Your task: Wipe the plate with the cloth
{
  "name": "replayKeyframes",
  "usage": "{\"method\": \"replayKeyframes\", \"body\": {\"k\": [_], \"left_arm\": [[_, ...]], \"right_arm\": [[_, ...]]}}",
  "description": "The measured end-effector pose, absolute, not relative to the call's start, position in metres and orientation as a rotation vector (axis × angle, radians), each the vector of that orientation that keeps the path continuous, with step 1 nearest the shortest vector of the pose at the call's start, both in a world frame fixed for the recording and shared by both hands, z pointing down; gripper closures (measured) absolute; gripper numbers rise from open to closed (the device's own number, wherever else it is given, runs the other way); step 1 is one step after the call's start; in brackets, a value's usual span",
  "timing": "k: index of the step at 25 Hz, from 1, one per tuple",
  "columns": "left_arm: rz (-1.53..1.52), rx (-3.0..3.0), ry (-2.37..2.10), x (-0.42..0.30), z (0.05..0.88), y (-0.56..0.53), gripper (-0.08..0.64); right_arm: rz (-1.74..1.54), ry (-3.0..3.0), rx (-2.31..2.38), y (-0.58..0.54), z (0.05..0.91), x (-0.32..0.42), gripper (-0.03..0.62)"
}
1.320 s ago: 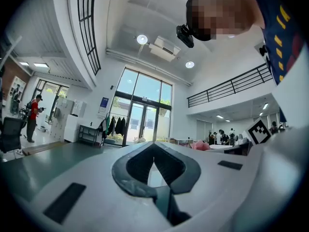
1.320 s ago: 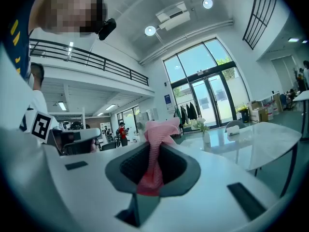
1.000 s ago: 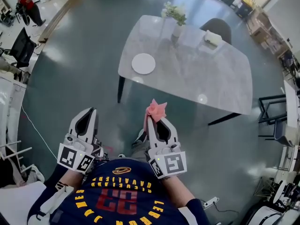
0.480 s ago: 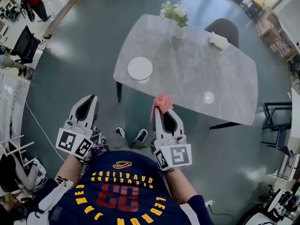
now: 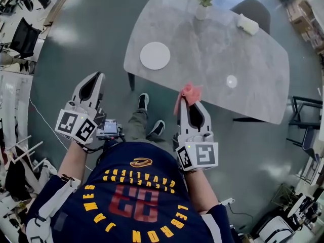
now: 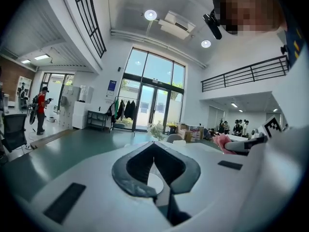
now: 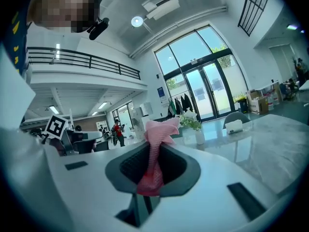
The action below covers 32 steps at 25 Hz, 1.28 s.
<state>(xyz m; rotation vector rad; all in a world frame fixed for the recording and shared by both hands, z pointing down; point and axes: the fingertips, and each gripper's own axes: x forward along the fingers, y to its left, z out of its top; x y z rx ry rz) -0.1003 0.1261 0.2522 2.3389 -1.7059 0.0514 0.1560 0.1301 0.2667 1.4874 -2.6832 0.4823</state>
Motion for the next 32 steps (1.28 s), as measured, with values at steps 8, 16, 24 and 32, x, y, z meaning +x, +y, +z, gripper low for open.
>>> {"method": "replayKeyframes", "body": {"k": [8,16,24,32], "left_arm": [[0.157,2.371,-1.582,-0.126,0.290,0.042,0.557],[0.274,2.316,-1.448,-0.140,0.353,-0.010,0.556],[0.420,2.218,-1.144,-0.127,0.435,-0.050,0.523],[0.483,2.006,-0.956,-0.118,0.498,-0.054,0.490]], "right_arm": [[0.523,-2.540,1.519,0.062,0.301,0.125,0.546],[0.565,-2.466,1.480,0.011,0.337,0.091,0.546],[0.582,-2.398,1.485,-0.031,0.355,0.072,0.546],[0.694,-2.378,1.344,-0.054,0.404,0.047,0.546]]}}
